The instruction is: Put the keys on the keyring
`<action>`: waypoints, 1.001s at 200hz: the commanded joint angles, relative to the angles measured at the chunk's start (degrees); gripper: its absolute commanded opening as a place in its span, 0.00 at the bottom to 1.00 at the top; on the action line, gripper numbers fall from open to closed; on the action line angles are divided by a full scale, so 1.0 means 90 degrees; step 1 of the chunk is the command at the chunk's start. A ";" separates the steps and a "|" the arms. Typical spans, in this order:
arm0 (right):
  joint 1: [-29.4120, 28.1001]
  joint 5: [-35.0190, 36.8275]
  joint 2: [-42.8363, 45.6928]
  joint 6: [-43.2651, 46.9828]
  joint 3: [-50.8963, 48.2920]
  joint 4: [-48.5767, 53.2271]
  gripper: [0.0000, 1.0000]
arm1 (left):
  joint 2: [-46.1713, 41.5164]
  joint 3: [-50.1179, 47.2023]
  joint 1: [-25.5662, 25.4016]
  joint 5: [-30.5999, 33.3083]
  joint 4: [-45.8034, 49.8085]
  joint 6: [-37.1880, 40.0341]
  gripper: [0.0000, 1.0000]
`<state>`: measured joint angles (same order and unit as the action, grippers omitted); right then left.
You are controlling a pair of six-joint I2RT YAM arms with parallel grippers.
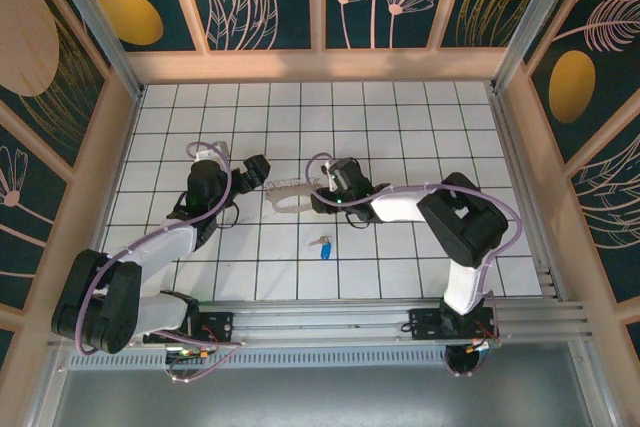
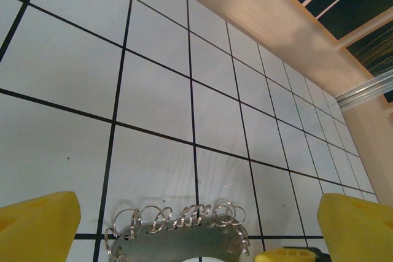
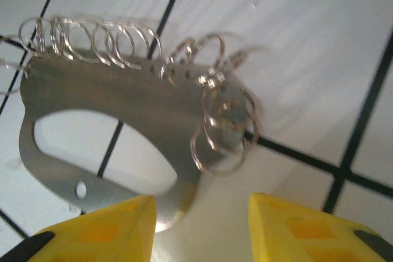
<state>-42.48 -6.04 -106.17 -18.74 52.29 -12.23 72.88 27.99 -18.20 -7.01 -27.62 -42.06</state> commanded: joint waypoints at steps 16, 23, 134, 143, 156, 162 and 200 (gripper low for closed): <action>0.0056 -0.0007 -0.0513 0.0302 0.0660 0.0387 0.43 | -0.0073 0.0184 -0.0041 0.0095 0.0090 0.0160 0.99; 0.0097 -0.0003 -0.0563 0.0329 0.0763 0.0429 0.43 | -0.0054 0.0191 -0.0040 0.0085 0.0089 0.0170 0.99; 0.0518 -0.0231 -0.0074 0.0531 0.0553 0.0411 0.39 | 0.0138 0.0289 -0.0046 -0.0090 0.0026 0.0172 0.99; 0.0463 -0.0168 -0.0082 0.0585 0.0512 0.0416 0.39 | 0.0128 0.0289 -0.0040 -0.0082 0.0031 0.0158 0.99; 0.0367 -0.0068 -0.0105 0.0666 0.0464 0.0402 0.38 | 0.0116 0.0296 -0.0039 -0.0090 0.0041 0.0152 0.99; 0.0313 -0.0019 -0.0127 0.0699 0.0468 0.0402 0.38 | 0.0114 0.0299 -0.0046 -0.0098 0.0048 0.0144 0.98; 0.0104 0.0344 -0.0340 0.0870 0.0713 0.0507 0.38 | 0.0084 0.0308 -0.0043 -0.0119 0.0062 0.0106 0.99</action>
<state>-40.53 -5.91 -108.73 -13.32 57.25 -8.99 73.78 29.28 -18.20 -7.16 -26.76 -41.43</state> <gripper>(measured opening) 0.380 0.985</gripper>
